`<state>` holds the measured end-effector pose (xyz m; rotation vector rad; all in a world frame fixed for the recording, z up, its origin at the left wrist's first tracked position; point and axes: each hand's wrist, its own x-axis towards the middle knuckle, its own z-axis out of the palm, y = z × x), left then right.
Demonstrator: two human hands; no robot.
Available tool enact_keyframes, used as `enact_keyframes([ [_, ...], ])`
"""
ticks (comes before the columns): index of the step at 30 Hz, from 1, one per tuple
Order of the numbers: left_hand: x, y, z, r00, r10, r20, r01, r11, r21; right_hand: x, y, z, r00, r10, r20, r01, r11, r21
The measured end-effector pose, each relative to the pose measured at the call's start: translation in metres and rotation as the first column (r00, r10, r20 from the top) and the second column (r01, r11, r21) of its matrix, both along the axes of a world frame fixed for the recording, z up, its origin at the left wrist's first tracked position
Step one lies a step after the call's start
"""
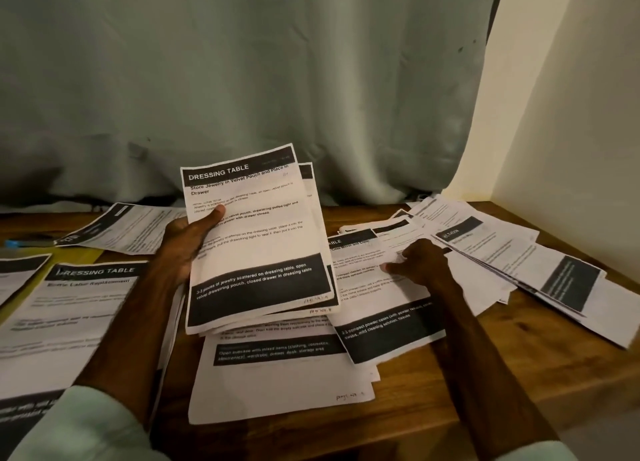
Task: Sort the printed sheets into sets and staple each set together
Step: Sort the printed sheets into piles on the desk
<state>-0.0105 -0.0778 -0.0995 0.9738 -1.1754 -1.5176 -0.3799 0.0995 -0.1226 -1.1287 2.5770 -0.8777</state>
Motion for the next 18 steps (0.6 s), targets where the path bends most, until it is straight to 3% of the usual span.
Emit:
enact_keyframes([
  [12,-0.004,0.011,0.006,0.99,-0.096,-0.1,0.097,0.995,0.002,-0.005,-0.006,-0.009,0.997,-0.058,0.052,0.065,0.986,-0.15],
  [15,-0.006,0.015,0.01,0.948,-0.199,-0.248,0.213,0.976,0.033,0.001,-0.006,0.001,1.0,0.015,-0.028,-0.022,0.964,-0.264],
  [18,-0.012,0.021,0.015,0.854,-0.255,-0.454,0.335,0.937,0.104,0.017,-0.006,0.022,0.989,0.144,-0.023,-0.137,0.867,-0.479],
])
